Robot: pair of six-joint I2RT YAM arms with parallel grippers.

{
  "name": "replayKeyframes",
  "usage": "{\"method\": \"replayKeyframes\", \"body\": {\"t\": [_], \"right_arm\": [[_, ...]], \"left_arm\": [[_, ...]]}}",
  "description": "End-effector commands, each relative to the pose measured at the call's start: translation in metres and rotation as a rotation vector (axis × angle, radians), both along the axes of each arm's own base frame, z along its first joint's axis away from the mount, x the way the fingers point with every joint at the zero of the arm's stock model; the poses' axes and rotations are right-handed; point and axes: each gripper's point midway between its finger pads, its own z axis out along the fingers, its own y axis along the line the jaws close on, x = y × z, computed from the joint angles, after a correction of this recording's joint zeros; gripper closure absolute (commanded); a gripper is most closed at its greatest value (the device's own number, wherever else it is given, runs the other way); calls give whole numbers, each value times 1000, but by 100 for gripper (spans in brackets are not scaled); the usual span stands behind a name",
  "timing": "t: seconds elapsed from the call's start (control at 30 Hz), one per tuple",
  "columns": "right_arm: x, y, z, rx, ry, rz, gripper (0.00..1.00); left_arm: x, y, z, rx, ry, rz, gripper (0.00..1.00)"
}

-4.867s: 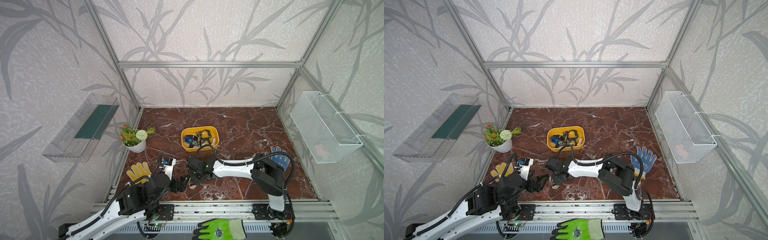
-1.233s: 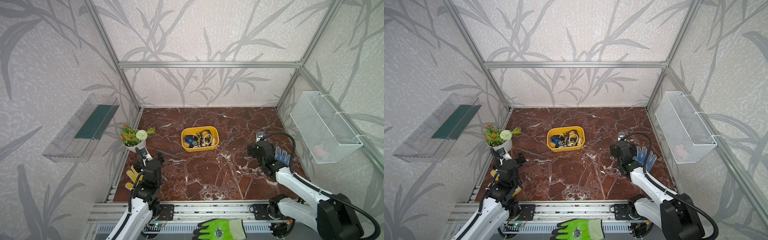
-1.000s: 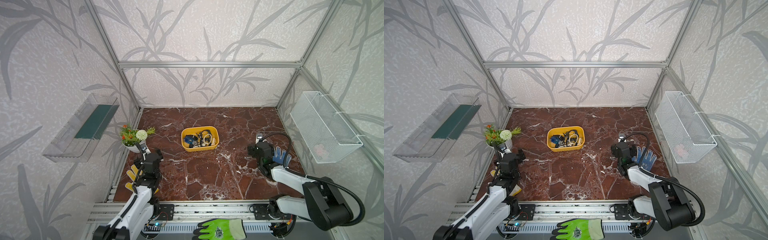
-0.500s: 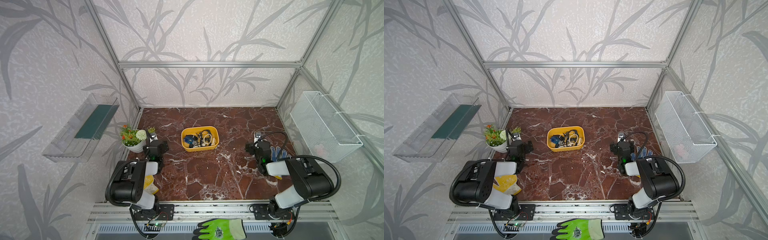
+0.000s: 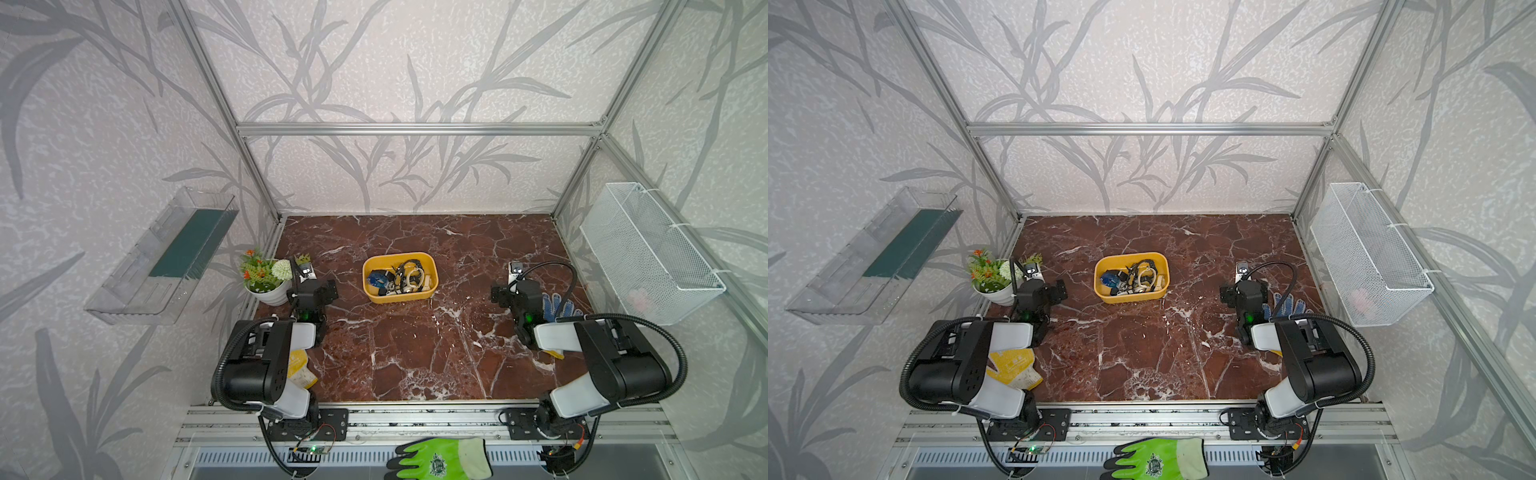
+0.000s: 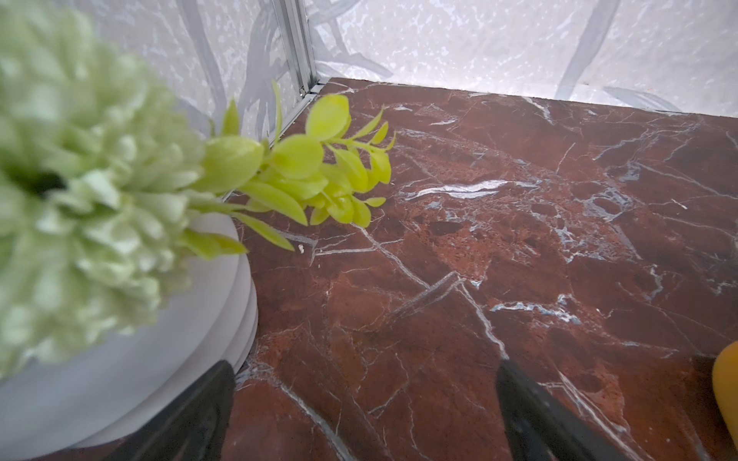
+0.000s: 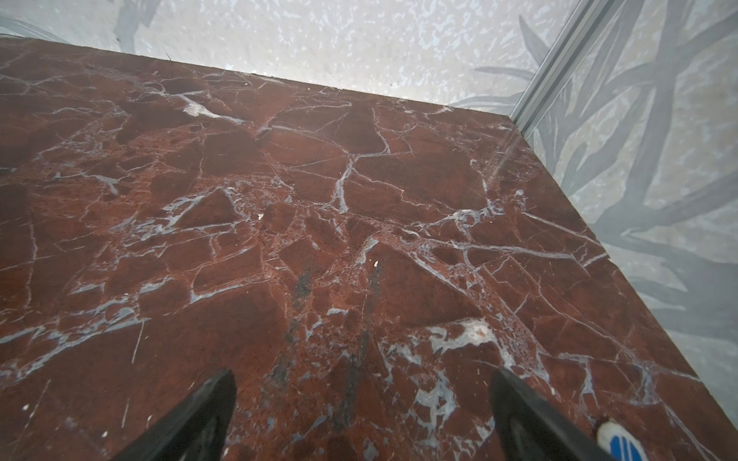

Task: Put the watch into the storage box
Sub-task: Reset both arms

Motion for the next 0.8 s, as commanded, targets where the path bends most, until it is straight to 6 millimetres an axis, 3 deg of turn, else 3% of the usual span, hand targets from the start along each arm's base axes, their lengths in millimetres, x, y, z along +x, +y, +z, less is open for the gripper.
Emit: {"method": "replayKeyframes", "body": {"t": [0.0,0.53,0.77], "right_arm": [[7,2,12,7,-32,11,1],[6,2,13,8,-34,11,1],[-2,15,12,6,-59,101,1]], "left_arm": [[7,1,12,11,-34,-9,0],[6,1,13,14,-37,-11,0],[6,-6,14,14,-57,-54,0]]}}
